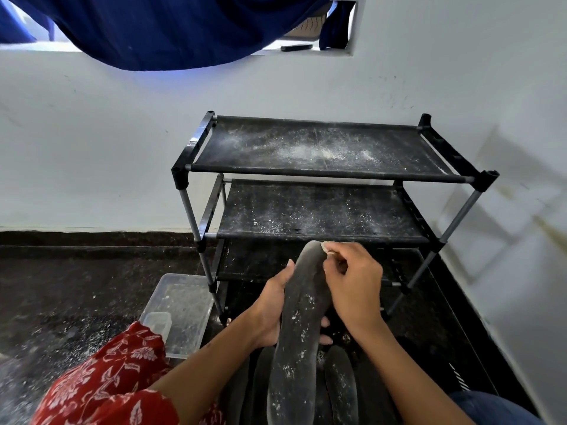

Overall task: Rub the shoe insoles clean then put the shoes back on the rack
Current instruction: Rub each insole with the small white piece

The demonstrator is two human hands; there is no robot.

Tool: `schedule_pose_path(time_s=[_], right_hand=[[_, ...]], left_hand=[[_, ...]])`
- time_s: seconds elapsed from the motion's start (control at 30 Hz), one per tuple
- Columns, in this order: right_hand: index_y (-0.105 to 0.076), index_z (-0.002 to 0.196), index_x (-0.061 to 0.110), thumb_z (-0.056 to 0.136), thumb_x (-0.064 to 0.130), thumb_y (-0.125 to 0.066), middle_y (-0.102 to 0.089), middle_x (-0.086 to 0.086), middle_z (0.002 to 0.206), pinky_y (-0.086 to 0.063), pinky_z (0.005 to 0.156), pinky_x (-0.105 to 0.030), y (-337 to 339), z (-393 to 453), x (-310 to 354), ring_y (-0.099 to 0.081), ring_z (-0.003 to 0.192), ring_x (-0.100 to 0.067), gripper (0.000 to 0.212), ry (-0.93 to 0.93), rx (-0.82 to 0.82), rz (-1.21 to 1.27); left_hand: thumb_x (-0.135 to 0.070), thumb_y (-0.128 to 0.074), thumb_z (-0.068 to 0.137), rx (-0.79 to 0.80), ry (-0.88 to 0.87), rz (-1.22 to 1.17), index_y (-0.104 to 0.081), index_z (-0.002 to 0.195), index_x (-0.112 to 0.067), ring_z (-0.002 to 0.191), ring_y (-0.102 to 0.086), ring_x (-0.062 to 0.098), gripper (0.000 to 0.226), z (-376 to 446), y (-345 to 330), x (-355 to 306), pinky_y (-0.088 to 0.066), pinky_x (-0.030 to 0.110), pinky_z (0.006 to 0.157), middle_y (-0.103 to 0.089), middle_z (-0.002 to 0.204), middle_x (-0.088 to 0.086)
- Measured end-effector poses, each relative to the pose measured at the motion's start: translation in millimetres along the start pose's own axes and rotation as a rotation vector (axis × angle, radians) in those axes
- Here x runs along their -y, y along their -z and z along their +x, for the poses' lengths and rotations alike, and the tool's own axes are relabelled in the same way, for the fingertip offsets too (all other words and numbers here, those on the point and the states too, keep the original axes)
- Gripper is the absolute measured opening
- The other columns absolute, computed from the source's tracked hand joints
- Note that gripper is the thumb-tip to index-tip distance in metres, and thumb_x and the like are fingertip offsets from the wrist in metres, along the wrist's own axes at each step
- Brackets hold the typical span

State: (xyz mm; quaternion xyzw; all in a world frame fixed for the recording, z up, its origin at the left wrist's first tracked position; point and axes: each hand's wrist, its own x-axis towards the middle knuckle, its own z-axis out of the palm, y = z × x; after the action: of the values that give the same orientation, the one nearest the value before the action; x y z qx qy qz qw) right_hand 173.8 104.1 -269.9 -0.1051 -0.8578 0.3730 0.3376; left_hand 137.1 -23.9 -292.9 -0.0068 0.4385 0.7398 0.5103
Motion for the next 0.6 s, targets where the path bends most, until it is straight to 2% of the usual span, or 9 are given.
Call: schedule_pose_path(time_s=[0.07, 0.17, 0.27, 0.33, 0.43, 0.5, 0.6], right_hand=[[-0.072, 0.098, 0.01, 0.08, 0.0, -0.063, -0.067, 0.002, 0.095, -0.049, 0.086, -0.025, -5, -6, 2, -0.062, 0.09, -0.01, 0.023, 0.021, 0.081, -0.013], [-0.074, 0.095, 0.013, 0.078, 0.003, -0.065, -0.068, 0.004, 0.094, -0.046, 0.086, -0.017, -14, -18, 8, -0.061, 0.09, -0.005, 0.022, 0.078, 0.2, 0.03], [-0.074, 0.094, 0.013, 0.079, 0.005, -0.066, -0.066, 0.005, 0.093, -0.043, 0.086, -0.012, -13, -17, 8, -0.058, 0.09, -0.003, 0.019, 0.103, 0.211, 0.011], [-0.074, 0.091, 0.012, 0.079, 0.006, -0.067, -0.066, 0.004, 0.09, -0.044, 0.084, -0.014, -10, -11, 4, -0.058, 0.088, -0.006, 0.015, 0.09, 0.15, -0.031], [-0.074, 0.088, 0.012, 0.078, 0.005, -0.067, -0.067, 0.004, 0.087, -0.051, 0.081, -0.026, -6, -4, 0, -0.061, 0.084, -0.009, 0.014, 0.038, 0.111, -0.038], [-0.074, 0.088, 0.015, 0.078, 0.007, -0.066, -0.068, 0.006, 0.087, -0.052, 0.079, -0.028, -8, -8, 2, -0.061, 0.084, -0.009, 0.015, 0.063, 0.133, -0.036], [-0.074, 0.093, 0.017, 0.082, 0.014, -0.066, -0.067, 0.005, 0.094, -0.051, 0.077, -0.025, -12, -16, 5, -0.06, 0.088, -0.01, 0.014, 0.146, 0.172, -0.085]], left_hand=[[-0.068, -0.027, 0.087, 0.0, 0.011, 0.037, -0.072, 0.093, -0.002, 0.073, -0.062, 0.032, 0.079, 0, 0, 1, -0.052, 0.055, 0.075, -0.063, 0.083, 0.021], [-0.067, -0.029, 0.088, -0.02, 0.013, 0.037, -0.07, 0.105, -0.008, 0.087, -0.063, 0.038, 0.074, -1, 1, -2, -0.046, 0.06, 0.083, -0.065, 0.099, 0.024], [-0.065, -0.027, 0.09, -0.028, 0.006, 0.028, -0.072, 0.1, -0.008, 0.082, -0.062, 0.036, 0.073, -2, 1, -3, -0.047, 0.059, 0.081, -0.065, 0.093, 0.023], [-0.066, -0.024, 0.09, -0.005, 0.009, 0.045, -0.068, 0.103, -0.002, 0.074, -0.061, 0.034, 0.079, -1, 2, -1, -0.051, 0.056, 0.074, -0.062, 0.085, 0.023], [-0.071, -0.022, 0.088, 0.033, 0.009, 0.064, -0.064, 0.112, -0.003, 0.078, -0.061, 0.035, 0.084, -1, 5, 1, -0.053, 0.054, 0.071, -0.062, 0.09, 0.023], [-0.068, -0.024, 0.089, -0.008, -0.021, 0.067, -0.069, 0.106, -0.008, 0.078, -0.064, 0.034, 0.077, -2, 2, -2, -0.055, 0.051, 0.071, -0.066, 0.09, 0.022], [-0.047, -0.032, 0.098, -0.121, -0.107, 0.08, -0.07, 0.1, -0.009, 0.079, -0.068, 0.026, 0.054, -1, 0, -7, -0.057, 0.037, 0.071, -0.071, 0.09, 0.017]])
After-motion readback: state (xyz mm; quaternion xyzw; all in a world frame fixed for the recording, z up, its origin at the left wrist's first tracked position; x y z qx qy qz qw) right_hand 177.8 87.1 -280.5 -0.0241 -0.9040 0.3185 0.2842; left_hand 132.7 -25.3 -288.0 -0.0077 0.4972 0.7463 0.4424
